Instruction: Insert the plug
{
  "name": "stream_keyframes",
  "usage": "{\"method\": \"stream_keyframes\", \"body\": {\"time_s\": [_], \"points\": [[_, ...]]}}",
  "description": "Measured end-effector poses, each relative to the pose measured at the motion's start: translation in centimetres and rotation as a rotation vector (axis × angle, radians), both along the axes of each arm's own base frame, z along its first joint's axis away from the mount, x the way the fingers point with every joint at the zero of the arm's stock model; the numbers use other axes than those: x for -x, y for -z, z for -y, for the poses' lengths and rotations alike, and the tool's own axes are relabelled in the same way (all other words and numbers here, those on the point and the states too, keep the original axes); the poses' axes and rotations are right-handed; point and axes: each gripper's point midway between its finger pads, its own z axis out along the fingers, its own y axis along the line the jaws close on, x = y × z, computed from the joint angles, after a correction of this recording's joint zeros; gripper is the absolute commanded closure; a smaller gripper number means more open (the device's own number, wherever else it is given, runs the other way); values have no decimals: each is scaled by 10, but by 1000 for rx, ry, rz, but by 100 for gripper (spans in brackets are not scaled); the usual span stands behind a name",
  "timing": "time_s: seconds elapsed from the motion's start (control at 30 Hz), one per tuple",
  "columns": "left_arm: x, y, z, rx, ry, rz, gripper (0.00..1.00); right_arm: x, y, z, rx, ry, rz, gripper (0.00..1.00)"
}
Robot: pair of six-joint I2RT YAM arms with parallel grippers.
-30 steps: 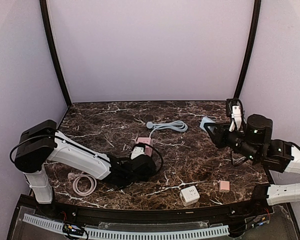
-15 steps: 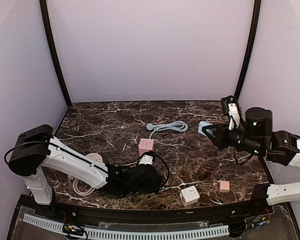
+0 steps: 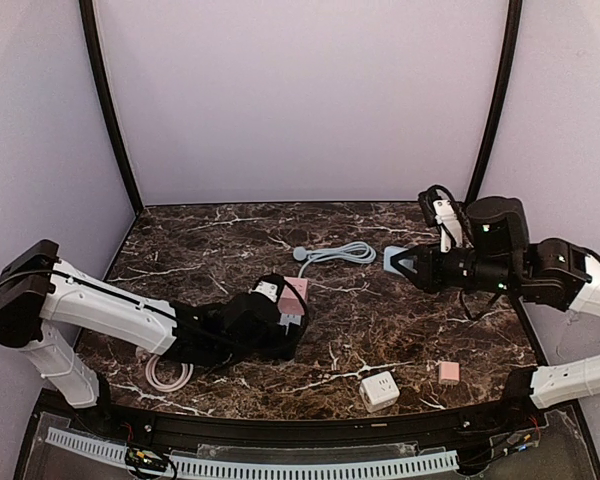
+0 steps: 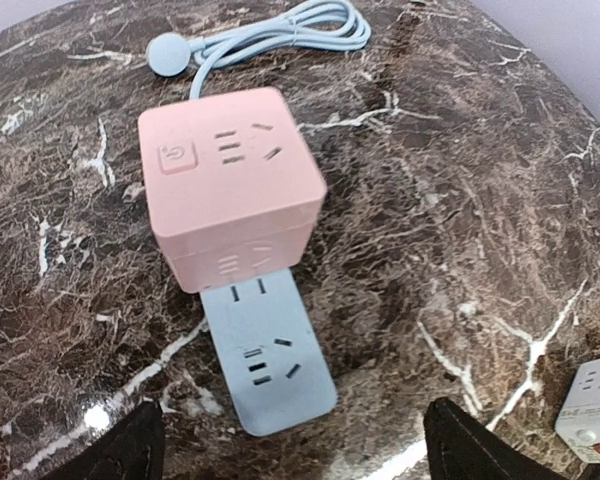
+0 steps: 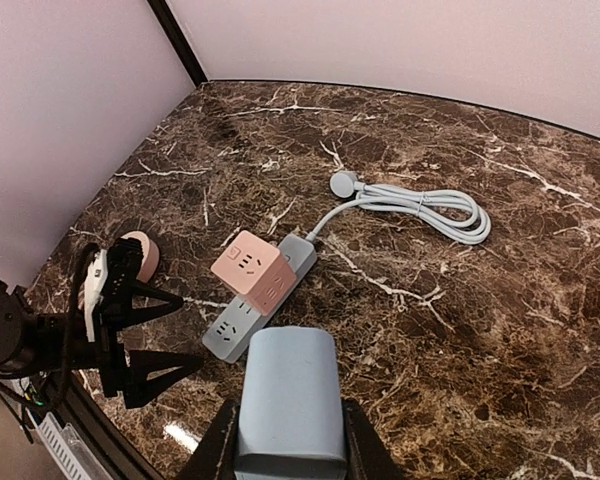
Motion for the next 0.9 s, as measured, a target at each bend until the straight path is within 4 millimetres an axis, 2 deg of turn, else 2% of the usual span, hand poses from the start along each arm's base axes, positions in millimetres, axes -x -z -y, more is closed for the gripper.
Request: {"method": "stream_keyframes", "body": {"time_s": [0.1, 0.17, 0.4, 0.77, 0.9], "points": [[-9, 18, -6, -12, 14, -47, 8, -4, 0, -5, 21, -6, -2, 100], [-10, 29, -2, -8, 39, -82, 7, -6, -1, -8, 28, -9, -1, 100], [2, 59, 19, 16, 136, -188, 8, -7, -4, -11, 40, -18, 12, 100], [5, 52, 64, 117, 245, -236, 12, -7, -4, -7, 76, -20, 13, 100], [6, 48, 68, 125, 273, -228, 10, -9, -8, -10, 86, -23, 14, 100]]}}
